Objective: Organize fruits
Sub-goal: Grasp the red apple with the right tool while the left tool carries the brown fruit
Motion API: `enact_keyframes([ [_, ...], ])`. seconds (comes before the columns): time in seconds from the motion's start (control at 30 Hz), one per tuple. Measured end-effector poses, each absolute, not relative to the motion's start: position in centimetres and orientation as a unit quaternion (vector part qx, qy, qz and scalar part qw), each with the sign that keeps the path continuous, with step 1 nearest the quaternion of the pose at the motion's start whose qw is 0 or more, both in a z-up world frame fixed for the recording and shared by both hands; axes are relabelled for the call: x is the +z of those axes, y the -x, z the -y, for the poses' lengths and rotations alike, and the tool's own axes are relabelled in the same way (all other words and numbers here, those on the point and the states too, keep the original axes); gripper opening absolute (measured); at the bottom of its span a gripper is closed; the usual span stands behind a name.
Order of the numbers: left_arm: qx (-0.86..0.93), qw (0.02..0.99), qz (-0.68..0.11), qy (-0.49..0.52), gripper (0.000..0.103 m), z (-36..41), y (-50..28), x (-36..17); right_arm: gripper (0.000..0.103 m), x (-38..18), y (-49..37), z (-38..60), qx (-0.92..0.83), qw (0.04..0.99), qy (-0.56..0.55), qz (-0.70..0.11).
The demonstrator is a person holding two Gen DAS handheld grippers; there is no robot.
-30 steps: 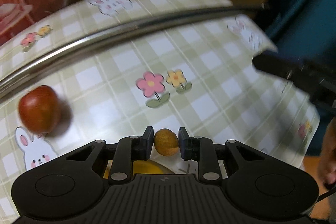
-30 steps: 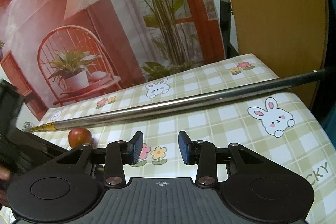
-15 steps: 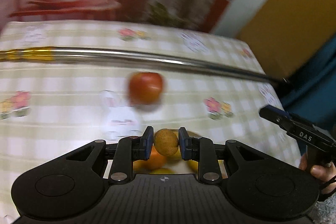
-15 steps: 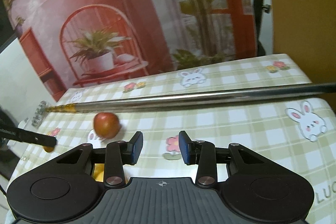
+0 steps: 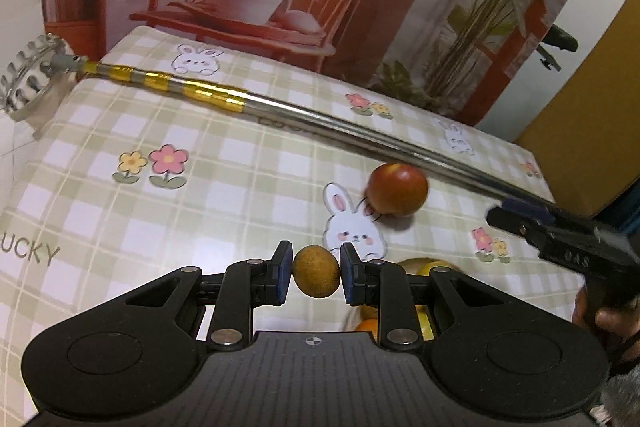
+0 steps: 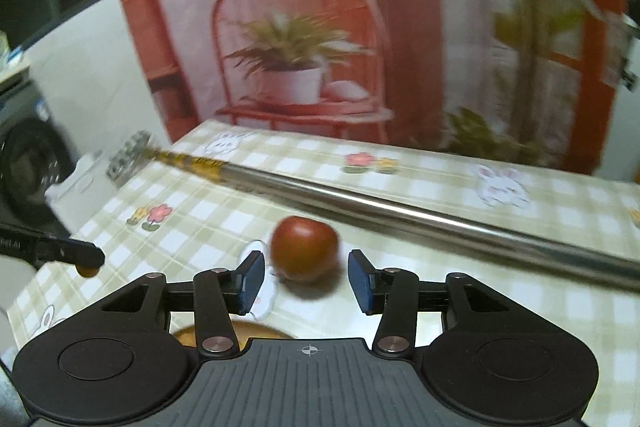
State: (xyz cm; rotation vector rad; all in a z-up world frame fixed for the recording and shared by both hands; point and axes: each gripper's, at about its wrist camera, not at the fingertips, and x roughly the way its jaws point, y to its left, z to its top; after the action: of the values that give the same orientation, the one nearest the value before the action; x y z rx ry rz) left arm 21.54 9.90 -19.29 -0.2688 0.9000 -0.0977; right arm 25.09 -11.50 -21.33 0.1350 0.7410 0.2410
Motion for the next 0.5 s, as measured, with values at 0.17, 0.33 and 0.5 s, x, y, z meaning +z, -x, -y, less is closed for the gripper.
enact_keyframes([
  [0.17, -0.047, 0.891, -0.431, 0.133, 0.027, -10.4, -20.9, -20.3, 0.057, -22.7, -28.9, 9.8, 0.126, 0.915, -0.073, -0.375],
  [0.33, -0.053, 0.890, -0.427, 0.149, 0.027, -11.1, -20.2, -20.8, 0.063, -25.1, -32.1, 10.1, 0.109, 0.898, -0.110, -0.411],
  [0.5, -0.056, 0.889, -0.427, 0.154, 0.027, -11.2, -20.0, -21.2, 0.066, -27.3, -34.2, 10.6, 0.076, 0.883, -0.143, -0.441],
])
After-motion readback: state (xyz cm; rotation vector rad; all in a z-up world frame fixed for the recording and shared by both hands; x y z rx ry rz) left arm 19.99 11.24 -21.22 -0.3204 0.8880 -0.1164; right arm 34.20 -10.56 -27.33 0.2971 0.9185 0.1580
